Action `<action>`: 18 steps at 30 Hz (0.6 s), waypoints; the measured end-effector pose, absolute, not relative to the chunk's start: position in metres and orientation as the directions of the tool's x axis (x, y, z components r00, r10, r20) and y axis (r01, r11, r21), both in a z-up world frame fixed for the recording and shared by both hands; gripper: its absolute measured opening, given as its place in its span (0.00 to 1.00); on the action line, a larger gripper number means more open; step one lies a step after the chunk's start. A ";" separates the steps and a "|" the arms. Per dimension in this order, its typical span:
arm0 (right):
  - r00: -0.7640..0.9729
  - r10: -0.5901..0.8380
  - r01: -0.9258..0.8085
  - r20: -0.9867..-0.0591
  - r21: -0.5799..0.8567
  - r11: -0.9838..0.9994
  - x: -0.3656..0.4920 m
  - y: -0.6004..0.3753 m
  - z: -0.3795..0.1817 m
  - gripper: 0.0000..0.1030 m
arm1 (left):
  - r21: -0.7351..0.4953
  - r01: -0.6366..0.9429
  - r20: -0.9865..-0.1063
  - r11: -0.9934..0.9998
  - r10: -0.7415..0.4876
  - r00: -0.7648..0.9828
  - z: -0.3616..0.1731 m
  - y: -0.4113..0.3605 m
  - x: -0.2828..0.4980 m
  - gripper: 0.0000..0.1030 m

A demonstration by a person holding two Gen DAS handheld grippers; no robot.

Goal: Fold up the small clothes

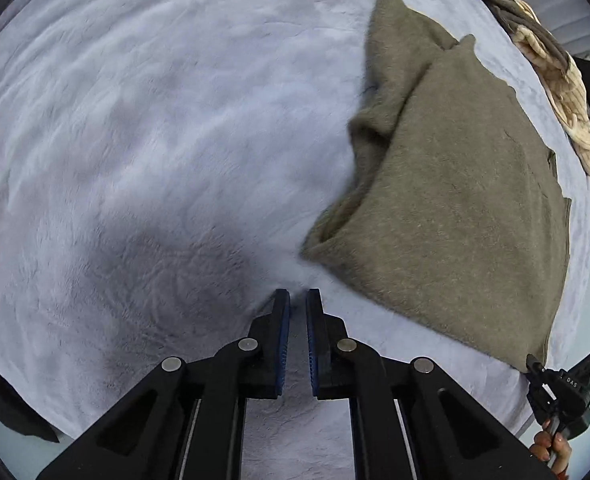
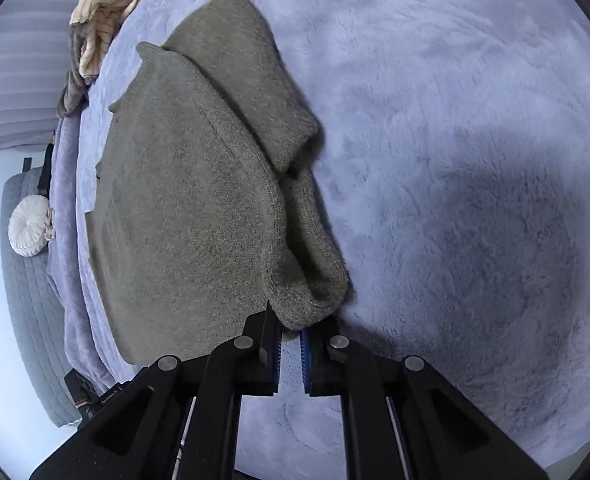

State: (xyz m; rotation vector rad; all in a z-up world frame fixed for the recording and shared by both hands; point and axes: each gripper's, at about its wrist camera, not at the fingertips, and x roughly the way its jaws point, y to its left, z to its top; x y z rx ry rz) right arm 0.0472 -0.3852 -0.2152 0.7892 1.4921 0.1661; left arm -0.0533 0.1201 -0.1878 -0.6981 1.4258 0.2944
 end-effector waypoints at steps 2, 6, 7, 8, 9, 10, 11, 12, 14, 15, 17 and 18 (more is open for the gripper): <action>0.119 0.560 0.339 -0.820 0.563 0.753 0.045 -0.380 -0.206 0.13 | -0.246 -0.568 -0.969 0.785 -0.193 0.152 -0.179 0.124 -0.058 0.11; 0.063 0.570 0.212 -0.819 0.570 0.794 0.037 -0.348 -0.181 0.23 | -0.174 -0.489 -0.982 0.854 -0.115 0.148 -0.157 0.122 -0.055 0.11; 0.049 0.596 0.187 -0.801 0.594 0.782 0.035 -0.334 -0.177 0.36 | -0.168 -0.476 -0.983 0.863 -0.110 0.148 -0.154 0.123 -0.053 0.11; 0.027 0.637 0.162 -0.771 0.632 0.758 0.033 -0.314 -0.174 0.55 | -0.162 -0.463 -0.984 0.871 -0.107 0.144 -0.152 0.123 -0.052 0.11; 0.007 0.664 0.145 -0.748 0.658 0.739 0.031 -0.296 -0.173 0.59 | -0.157 -0.450 -0.984 0.879 -0.104 0.142 -0.151 0.123 -0.051 0.11; -0.018 0.692 0.124 -0.722 0.685 0.718 0.030 -0.273 -0.174 0.59 | -0.155 -0.442 -0.985 0.884 -0.101 0.144 -0.150 0.124 -0.051 0.11; -0.052 0.718 0.104 -0.694 0.711 0.695 0.030 -0.247 -0.177 0.59 | -0.153 -0.437 -0.984 0.886 -0.097 0.148 -0.149 0.126 -0.052 0.11; -0.081 0.737 0.094 -0.671 0.731 0.676 0.029 -0.223 -0.181 0.59 | -0.154 -0.436 -0.984 0.887 -0.096 0.151 -0.149 0.127 -0.052 0.19; -0.133 0.776 0.098 -0.617 0.771 0.630 0.026 -0.173 -0.195 0.59 | -0.151 -0.442 -0.984 0.884 -0.090 0.155 -0.147 0.132 -0.055 0.85; -0.153 0.796 0.112 -0.586 0.790 0.603 0.025 -0.149 -0.204 0.59 | -0.129 -0.455 -0.985 0.881 -0.061 0.161 -0.144 0.129 -0.060 0.99; -0.166 0.823 0.144 -0.544 0.812 0.566 0.026 -0.113 -0.217 0.59 | -0.123 -0.452 -0.981 0.884 -0.038 0.192 -0.138 0.133 -0.066 0.99; -0.164 0.833 0.164 -0.529 0.818 0.551 0.025 -0.098 -0.224 0.59 | -0.116 -0.453 -0.981 0.884 -0.030 0.193 -0.138 0.135 -0.069 0.99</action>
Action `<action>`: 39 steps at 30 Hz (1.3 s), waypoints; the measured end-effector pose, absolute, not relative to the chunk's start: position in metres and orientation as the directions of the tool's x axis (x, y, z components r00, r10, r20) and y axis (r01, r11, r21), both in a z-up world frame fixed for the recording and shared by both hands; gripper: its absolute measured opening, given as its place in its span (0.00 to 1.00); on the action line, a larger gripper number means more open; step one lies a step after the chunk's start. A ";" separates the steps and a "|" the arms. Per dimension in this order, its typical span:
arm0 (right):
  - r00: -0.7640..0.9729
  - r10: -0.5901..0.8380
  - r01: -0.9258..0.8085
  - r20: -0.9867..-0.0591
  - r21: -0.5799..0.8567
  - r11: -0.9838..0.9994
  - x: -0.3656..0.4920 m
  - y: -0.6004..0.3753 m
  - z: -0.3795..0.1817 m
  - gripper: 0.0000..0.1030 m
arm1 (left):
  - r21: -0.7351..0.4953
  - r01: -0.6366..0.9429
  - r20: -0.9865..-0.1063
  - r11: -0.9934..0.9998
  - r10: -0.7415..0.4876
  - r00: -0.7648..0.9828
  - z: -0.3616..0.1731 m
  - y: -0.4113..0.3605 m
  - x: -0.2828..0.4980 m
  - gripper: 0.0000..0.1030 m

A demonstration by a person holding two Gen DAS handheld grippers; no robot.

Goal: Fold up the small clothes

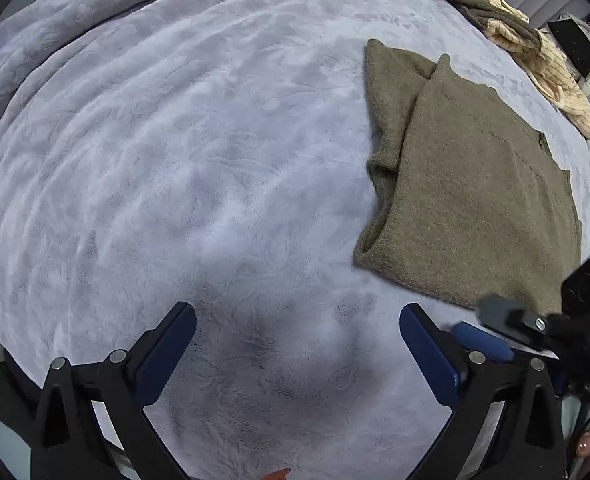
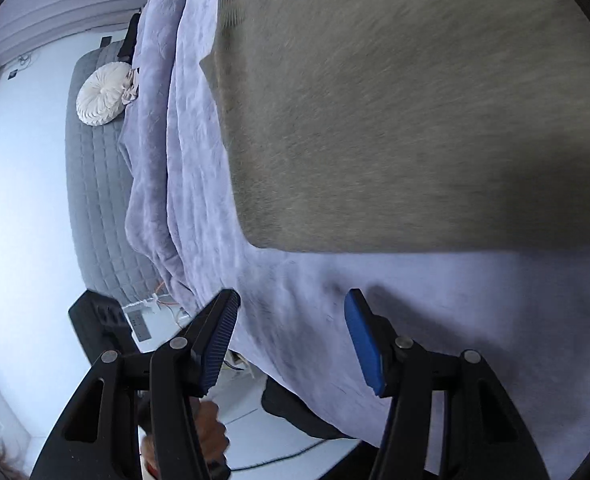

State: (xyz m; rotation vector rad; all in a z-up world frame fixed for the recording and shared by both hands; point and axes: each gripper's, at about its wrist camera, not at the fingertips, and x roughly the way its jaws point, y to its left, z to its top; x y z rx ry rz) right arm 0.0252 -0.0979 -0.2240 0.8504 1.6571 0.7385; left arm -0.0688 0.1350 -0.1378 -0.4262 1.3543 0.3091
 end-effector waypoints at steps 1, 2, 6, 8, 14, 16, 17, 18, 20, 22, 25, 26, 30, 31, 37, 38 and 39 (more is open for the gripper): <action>-0.154 0.842 0.187 -0.516 0.822 0.538 0.026 -0.085 -0.230 0.59 | -0.106 -0.456 -0.980 0.884 -0.017 0.196 -0.138 0.138 -0.071 0.99; -0.138 0.852 0.214 -0.506 0.824 0.524 0.027 -0.073 -0.236 0.59 | -0.097 -0.460 -0.980 0.883 -0.004 0.198 -0.137 0.142 -0.074 0.99; -0.078 0.869 0.306 -0.488 0.818 0.487 0.025 -0.049 -0.257 0.59 | -0.105 -0.503 -0.979 0.858 -0.001 0.202 -0.141 0.160 -0.083 0.99; -0.044 0.878 0.361 -0.476 0.812 0.458 0.025 -0.045 -0.263 0.53 | -0.117 -0.519 -0.980 0.847 -0.012 0.201 -0.143 0.171 -0.086 0.99; -0.051 0.858 0.304 -0.512 0.810 0.502 0.033 -0.038 -0.244 0.08 | -0.125 -0.506 -0.976 0.854 -0.013 0.219 -0.139 0.186 -0.086 0.99; -0.081 0.816 0.200 -0.572 0.793 0.575 0.032 -0.028 -0.232 0.08 | -0.152 -0.488 -0.966 0.860 -0.024 0.258 -0.133 0.187 -0.086 0.99; -0.088 0.806 0.192 -0.585 0.784 0.590 0.031 -0.027 -0.234 0.08 | -0.164 -0.483 -0.965 0.860 -0.037 0.261 -0.133 0.187 -0.085 0.99; -0.093 0.797 0.198 -0.596 0.774 0.602 0.031 -0.025 -0.238 0.08 | -0.164 -0.481 -0.965 0.861 -0.040 0.258 -0.133 0.188 -0.085 0.99; -0.102 0.773 0.199 -0.626 0.748 0.633 0.030 -0.020 -0.249 0.08 | -0.160 -0.476 -0.967 0.864 -0.041 0.252 -0.136 0.185 -0.078 0.99; -0.114 0.746 0.159 -0.656 0.729 0.665 0.029 -0.013 -0.253 0.08 | -0.159 -0.474 -0.968 0.866 -0.044 0.245 -0.139 0.182 -0.073 0.99; -0.141 0.707 0.092 -0.693 0.702 0.706 0.028 -0.004 -0.243 0.14 | -0.151 -0.467 -0.968 0.871 -0.033 0.250 -0.137 0.177 -0.070 0.99; -0.171 0.684 0.057 -0.709 0.686 0.725 0.026 0.000 -0.238 0.15 | -0.147 -0.461 -0.969 0.875 -0.033 0.246 -0.138 0.174 -0.065 0.99; -0.267 0.598 -0.118 -0.756 0.641 0.758 0.009 0.010 -0.218 0.15 | -0.134 -0.429 -0.970 0.893 -0.029 0.242 -0.134 0.167 -0.059 0.99; -0.269 0.588 -0.151 -0.763 0.636 0.757 0.004 0.008 -0.212 0.15 | -0.130 -0.423 -0.970 0.897 -0.028 0.240 -0.134 0.166 -0.057 0.99; -0.223 0.543 -0.212 -0.810 0.584 0.783 -0.003 -0.022 -0.183 0.32 | -0.136 -0.404 -0.971 0.905 -0.040 0.237 -0.131 0.160 -0.050 0.99; -0.211 0.542 -0.210 -0.814 0.579 0.788 0.000 -0.028 -0.179 0.35 | -0.132 -0.401 -0.971 0.906 -0.037 0.235 -0.131 0.159 -0.049 0.99; -0.198 0.543 -0.207 -0.816 0.577 0.790 0.003 -0.037 -0.177 0.35 | -0.129 -0.398 -0.972 0.908 -0.036 0.232 -0.132 0.157 -0.047 0.99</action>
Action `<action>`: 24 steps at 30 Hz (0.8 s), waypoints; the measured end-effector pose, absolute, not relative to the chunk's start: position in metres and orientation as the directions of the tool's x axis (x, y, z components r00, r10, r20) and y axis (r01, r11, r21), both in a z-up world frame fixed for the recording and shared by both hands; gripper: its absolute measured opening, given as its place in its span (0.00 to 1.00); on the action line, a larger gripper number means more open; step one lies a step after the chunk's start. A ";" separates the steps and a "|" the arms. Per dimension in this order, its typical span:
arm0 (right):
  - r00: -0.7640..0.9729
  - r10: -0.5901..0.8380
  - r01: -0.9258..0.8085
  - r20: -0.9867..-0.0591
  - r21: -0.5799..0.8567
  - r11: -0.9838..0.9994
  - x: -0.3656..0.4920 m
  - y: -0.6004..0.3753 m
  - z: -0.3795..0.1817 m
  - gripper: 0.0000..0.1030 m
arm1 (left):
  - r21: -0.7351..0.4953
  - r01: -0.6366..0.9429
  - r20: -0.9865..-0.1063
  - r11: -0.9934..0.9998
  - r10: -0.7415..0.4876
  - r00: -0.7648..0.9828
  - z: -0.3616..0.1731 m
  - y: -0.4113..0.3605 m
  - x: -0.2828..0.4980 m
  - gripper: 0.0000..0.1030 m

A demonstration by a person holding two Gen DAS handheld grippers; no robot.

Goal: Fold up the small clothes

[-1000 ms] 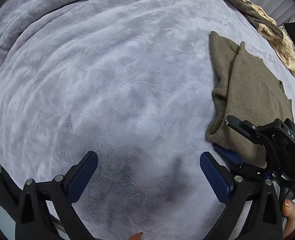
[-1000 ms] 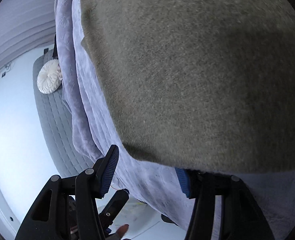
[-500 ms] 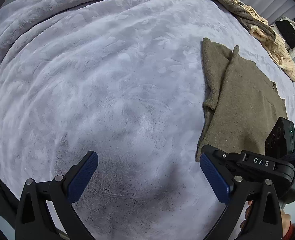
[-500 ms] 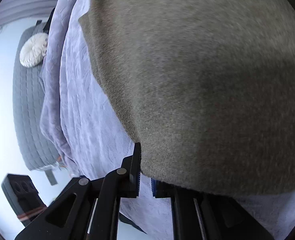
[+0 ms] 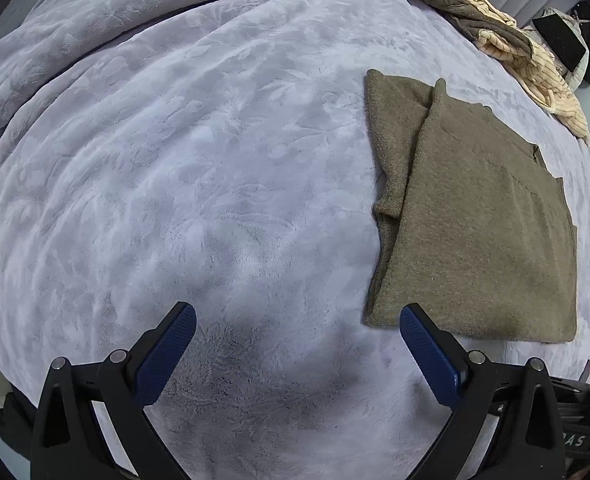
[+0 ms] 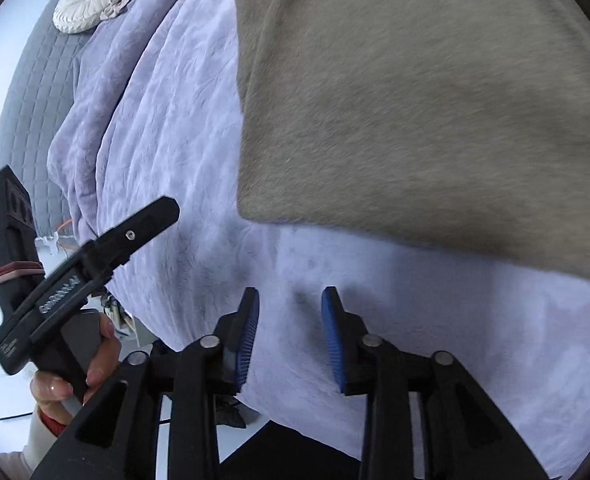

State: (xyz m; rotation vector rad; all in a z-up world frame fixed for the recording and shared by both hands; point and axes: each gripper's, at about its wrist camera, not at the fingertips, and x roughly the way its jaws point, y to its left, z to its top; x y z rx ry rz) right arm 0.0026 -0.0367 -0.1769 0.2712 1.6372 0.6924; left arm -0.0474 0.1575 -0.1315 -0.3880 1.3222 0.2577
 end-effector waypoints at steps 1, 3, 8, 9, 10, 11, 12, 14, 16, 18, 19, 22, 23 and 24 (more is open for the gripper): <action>-0.184 0.547 -0.202 -0.817 0.576 0.792 0.007 -0.042 -0.173 0.35 | -0.127 -0.396 -0.973 0.910 -0.036 0.230 -0.132 0.157 -0.046 0.99; -0.154 0.553 -0.196 -0.819 0.573 0.796 0.014 -0.057 -0.167 0.35 | -0.127 -0.391 -0.974 0.911 -0.039 0.225 -0.132 0.155 -0.043 0.99; -0.118 0.538 -0.165 -0.835 0.551 0.818 0.028 -0.078 -0.165 0.35 | -0.124 -0.381 -0.976 0.916 -0.044 0.213 -0.134 0.150 -0.035 0.99; -0.120 0.537 -0.158 -0.835 0.550 0.820 0.028 -0.083 -0.166 0.35 | -0.125 -0.377 -0.976 0.918 -0.046 0.211 -0.134 0.149 -0.033 0.99; -0.123 0.531 -0.154 -0.838 0.545 0.824 0.028 -0.085 -0.167 0.35 | -0.126 -0.373 -0.977 0.919 -0.049 0.208 -0.134 0.149 -0.031 0.99; -0.124 0.522 -0.153 -0.844 0.536 0.830 0.028 -0.088 -0.167 0.35 | -0.128 -0.370 -0.977 0.920 -0.053 0.205 -0.135 0.148 -0.029 0.99; -0.123 0.512 -0.153 -0.850 0.526 0.836 0.027 -0.092 -0.167 0.35 | -0.131 -0.367 -0.978 0.921 -0.059 0.202 -0.136 0.147 -0.027 0.99; -0.126 0.500 -0.152 -0.857 0.515 0.844 0.024 -0.097 -0.169 0.35 | -0.142 -0.363 -0.978 0.921 -0.073 0.195 -0.138 0.145 -0.024 0.99; -0.124 0.497 -0.143 -0.859 0.511 0.848 0.024 -0.106 -0.170 0.35 | -0.153 -0.359 -0.978 0.921 -0.088 0.191 -0.140 0.144 -0.019 0.99; -0.115 0.502 -0.132 -0.857 0.514 0.847 0.024 -0.112 -0.171 0.35 | -0.157 -0.351 -0.978 0.923 -0.096 0.186 -0.142 0.141 -0.014 0.99; -0.100 0.508 -0.129 -0.856 0.517 0.846 0.026 -0.114 -0.169 0.35 | -0.157 -0.347 -0.978 0.925 -0.097 0.185 -0.142 0.140 -0.011 0.99; -0.042 0.530 -0.164 -0.847 0.529 0.832 0.042 -0.109 -0.158 0.35 | -0.159 -0.340 -0.977 0.927 -0.097 0.192 -0.142 0.137 -0.003 0.99; -0.018 0.542 -0.185 -0.840 0.536 0.824 0.054 -0.104 -0.154 0.34 | -0.165 -0.337 -0.975 0.927 -0.103 0.195 -0.142 0.136 -0.001 0.99; -0.007 0.552 -0.201 -0.834 0.542 0.816 0.064 -0.098 -0.153 0.33 | -0.167 -0.338 -0.975 0.926 -0.103 0.198 -0.143 0.136 0.002 0.99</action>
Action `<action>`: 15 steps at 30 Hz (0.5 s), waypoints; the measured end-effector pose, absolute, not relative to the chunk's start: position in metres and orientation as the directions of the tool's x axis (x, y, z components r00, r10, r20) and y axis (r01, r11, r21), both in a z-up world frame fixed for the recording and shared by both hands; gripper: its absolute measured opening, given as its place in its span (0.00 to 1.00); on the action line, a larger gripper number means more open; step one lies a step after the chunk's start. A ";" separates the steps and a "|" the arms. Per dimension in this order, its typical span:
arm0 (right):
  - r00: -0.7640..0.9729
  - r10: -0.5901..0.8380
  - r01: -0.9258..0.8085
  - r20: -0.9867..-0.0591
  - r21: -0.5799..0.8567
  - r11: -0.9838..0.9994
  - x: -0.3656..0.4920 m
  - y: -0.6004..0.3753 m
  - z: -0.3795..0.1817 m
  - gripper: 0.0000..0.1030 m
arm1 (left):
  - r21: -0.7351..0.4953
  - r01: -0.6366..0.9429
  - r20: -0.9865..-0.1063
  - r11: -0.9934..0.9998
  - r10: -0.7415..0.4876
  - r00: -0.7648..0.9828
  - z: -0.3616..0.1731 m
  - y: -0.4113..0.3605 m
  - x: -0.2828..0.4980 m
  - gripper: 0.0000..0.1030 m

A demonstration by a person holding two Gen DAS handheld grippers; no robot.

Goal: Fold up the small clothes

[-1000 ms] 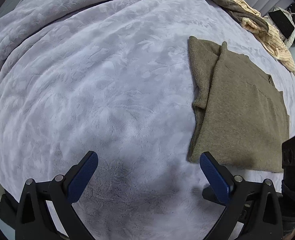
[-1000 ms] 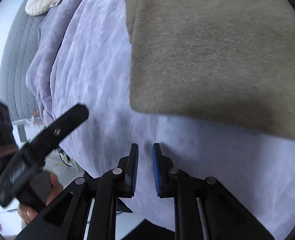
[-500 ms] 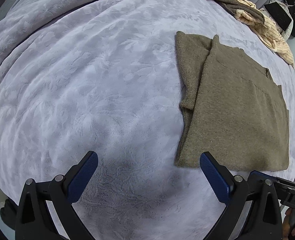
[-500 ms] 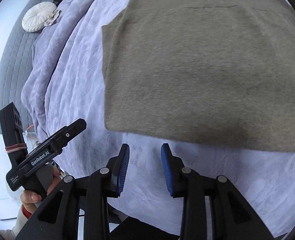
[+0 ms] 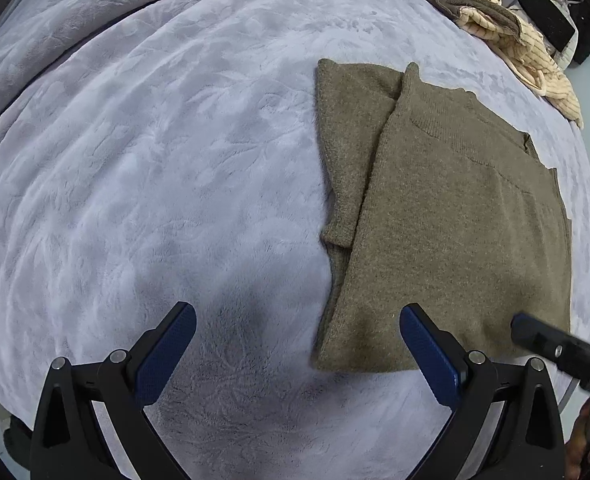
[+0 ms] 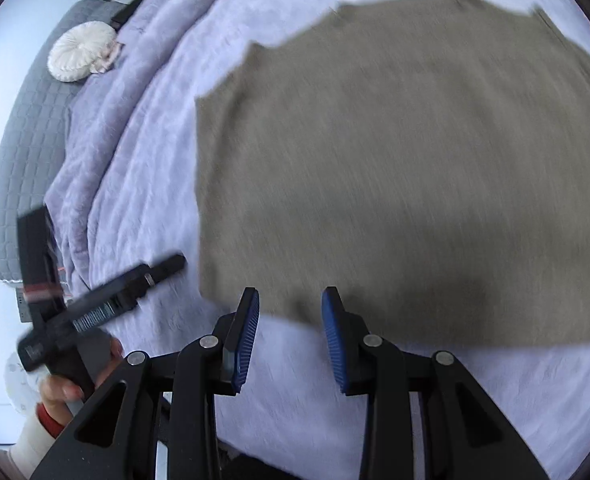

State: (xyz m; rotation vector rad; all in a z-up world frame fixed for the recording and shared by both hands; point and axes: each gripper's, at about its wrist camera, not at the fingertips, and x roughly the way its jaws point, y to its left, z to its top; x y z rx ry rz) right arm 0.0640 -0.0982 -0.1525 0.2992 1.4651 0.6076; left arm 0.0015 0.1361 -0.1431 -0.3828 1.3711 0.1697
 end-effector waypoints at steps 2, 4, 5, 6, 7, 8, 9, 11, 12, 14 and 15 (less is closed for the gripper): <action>0.012 0.567 -0.239 -0.824 0.548 0.801 0.091 -0.080 -0.152 0.27 | -0.168 -0.341 -0.974 0.925 -0.102 0.204 -0.146 0.136 0.004 0.99; 0.033 0.571 -0.280 -0.820 0.541 0.793 0.117 -0.058 -0.157 0.27 | -0.167 -0.345 -0.973 0.924 -0.099 0.207 -0.150 0.138 0.004 0.99; 0.043 0.570 -0.302 -0.821 0.533 0.791 0.133 -0.045 -0.162 0.27 | -0.166 -0.348 -0.974 0.923 -0.098 0.205 -0.152 0.139 0.004 0.99; 0.051 0.570 -0.314 -0.820 0.528 0.789 0.142 -0.036 -0.164 0.27 | -0.167 -0.351 -0.974 0.921 -0.099 0.203 -0.155 0.142 0.004 0.99; 0.057 0.574 -0.324 -0.817 0.529 0.785 0.153 -0.027 -0.168 0.27 | -0.167 -0.353 -0.974 0.921 -0.098 0.205 -0.157 0.144 0.004 0.99; 0.061 0.576 -0.335 -0.815 0.527 0.781 0.163 -0.017 -0.173 0.27 | -0.167 -0.355 -0.974 0.920 -0.097 0.207 -0.158 0.147 0.003 0.99; 0.062 0.569 -0.344 -0.820 0.518 0.783 0.169 -0.009 -0.177 0.27 | -0.167 -0.357 -0.973 0.919 -0.095 0.211 -0.160 0.150 0.002 0.99; 0.058 0.565 -0.360 -0.823 0.511 0.781 0.178 0.008 -0.188 0.27 | -0.174 -0.355 -0.970 0.919 -0.099 0.221 -0.164 0.155 0.001 0.99; 0.055 0.562 -0.371 -0.825 0.506 0.779 0.179 0.013 -0.192 0.27 | -0.175 -0.352 -0.970 0.920 -0.099 0.223 -0.166 0.157 0.000 0.99; 0.053 0.553 -0.418 -0.831 0.485 0.769 0.175 0.025 -0.198 0.28 | -0.168 -0.350 -0.970 0.922 -0.091 0.226 -0.171 0.161 0.001 0.99; 0.056 0.554 -0.444 -0.831 0.476 0.759 0.171 0.027 -0.196 0.29 | -0.168 -0.352 -0.970 0.921 -0.090 0.226 -0.172 0.163 0.001 0.99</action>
